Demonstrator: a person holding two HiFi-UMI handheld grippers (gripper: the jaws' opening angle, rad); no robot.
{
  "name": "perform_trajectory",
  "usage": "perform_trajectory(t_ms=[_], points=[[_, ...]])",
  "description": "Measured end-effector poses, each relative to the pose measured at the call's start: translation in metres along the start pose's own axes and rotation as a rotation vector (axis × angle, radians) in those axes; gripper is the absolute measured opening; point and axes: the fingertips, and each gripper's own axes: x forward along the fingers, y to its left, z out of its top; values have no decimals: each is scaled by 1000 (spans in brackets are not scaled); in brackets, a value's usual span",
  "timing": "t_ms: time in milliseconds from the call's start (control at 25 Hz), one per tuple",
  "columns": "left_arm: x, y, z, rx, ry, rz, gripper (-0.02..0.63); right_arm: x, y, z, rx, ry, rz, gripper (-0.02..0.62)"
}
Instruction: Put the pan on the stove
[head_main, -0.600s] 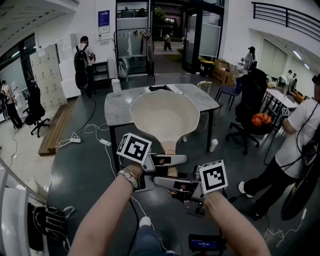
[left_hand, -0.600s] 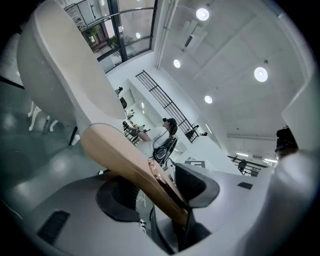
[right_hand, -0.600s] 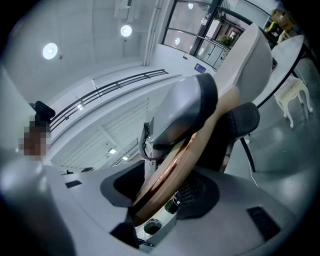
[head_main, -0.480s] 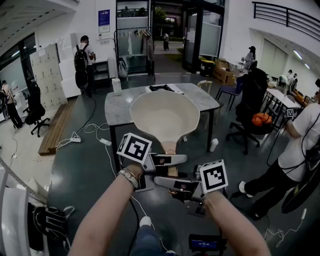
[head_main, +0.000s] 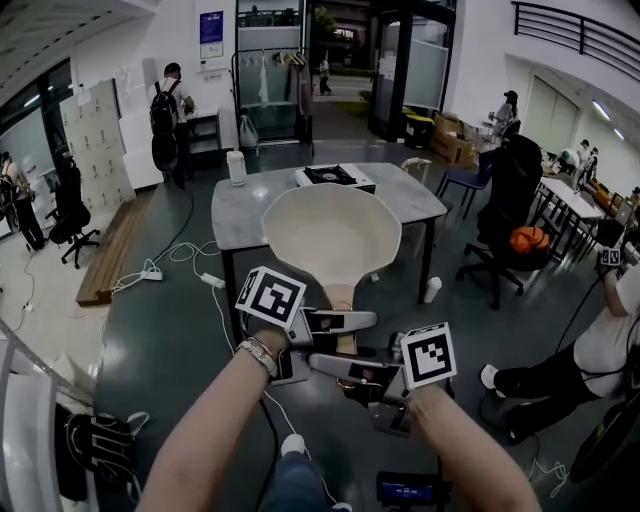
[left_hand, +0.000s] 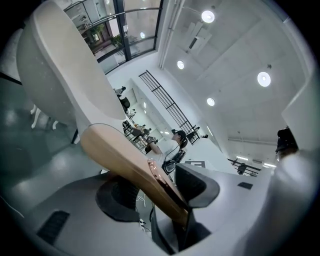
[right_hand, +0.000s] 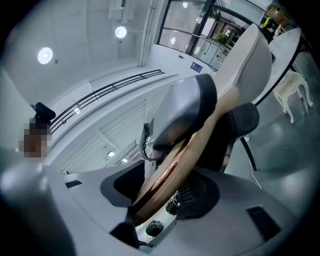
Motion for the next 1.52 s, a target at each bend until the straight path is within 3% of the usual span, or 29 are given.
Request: perform_trajectory(t_ms=[360, 640, 800, 1000, 1400, 1520], points=[[-22, 51, 37, -35, 10, 6, 230, 29, -51, 35, 46, -3, -7, 202], [-37, 95, 88, -43, 16, -12, 230, 54, -93, 87, 38, -12, -19, 202], [-43, 107, 123, -48, 14, -61, 230, 67, -109, 120, 41, -19, -32, 202], [-55, 133, 156, -40, 47, -40, 230, 84, -131, 156, 36, -51, -46, 202], [-56, 149, 188, -49, 55, -104, 230, 93, -154, 189, 26, -65, -75, 202], [-55, 156, 193, -45, 65, -91, 230, 92, -162, 194, 30, -77, -79, 202]])
